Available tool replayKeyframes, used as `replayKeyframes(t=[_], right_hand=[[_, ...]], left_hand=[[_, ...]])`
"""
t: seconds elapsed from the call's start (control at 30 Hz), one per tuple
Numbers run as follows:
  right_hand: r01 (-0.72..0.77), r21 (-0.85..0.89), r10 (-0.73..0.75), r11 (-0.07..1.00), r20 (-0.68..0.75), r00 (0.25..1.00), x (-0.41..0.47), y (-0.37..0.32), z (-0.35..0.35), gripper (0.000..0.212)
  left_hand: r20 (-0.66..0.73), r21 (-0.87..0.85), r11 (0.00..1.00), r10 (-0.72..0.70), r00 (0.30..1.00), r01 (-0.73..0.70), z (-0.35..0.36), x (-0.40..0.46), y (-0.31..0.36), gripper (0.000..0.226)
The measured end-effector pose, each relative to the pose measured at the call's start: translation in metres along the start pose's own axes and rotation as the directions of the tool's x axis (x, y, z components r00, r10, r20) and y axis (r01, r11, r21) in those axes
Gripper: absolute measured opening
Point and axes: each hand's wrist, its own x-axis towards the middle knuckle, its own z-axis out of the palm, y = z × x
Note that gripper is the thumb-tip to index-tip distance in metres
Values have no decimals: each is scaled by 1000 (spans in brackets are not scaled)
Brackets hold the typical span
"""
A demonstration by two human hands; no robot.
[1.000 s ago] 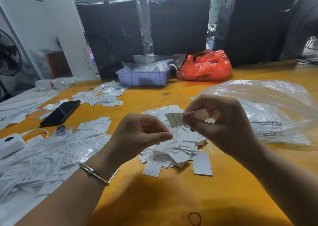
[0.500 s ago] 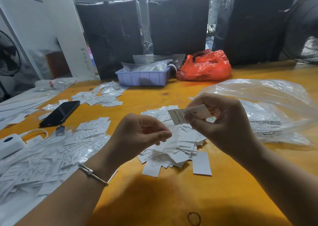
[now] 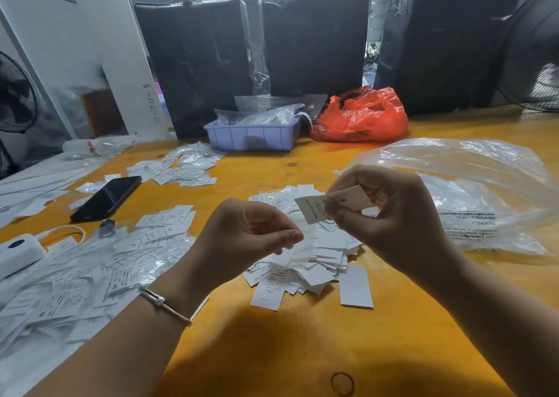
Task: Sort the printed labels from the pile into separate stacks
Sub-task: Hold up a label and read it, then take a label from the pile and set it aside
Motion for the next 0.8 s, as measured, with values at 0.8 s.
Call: replayKeyframes(t=[0.8], right_hand=[[-26, -17, 28, 1000, 122, 992, 1, 4, 3, 18]], left_hand=[[11, -8, 1000, -2, 1000, 2, 2, 0, 0, 19]])
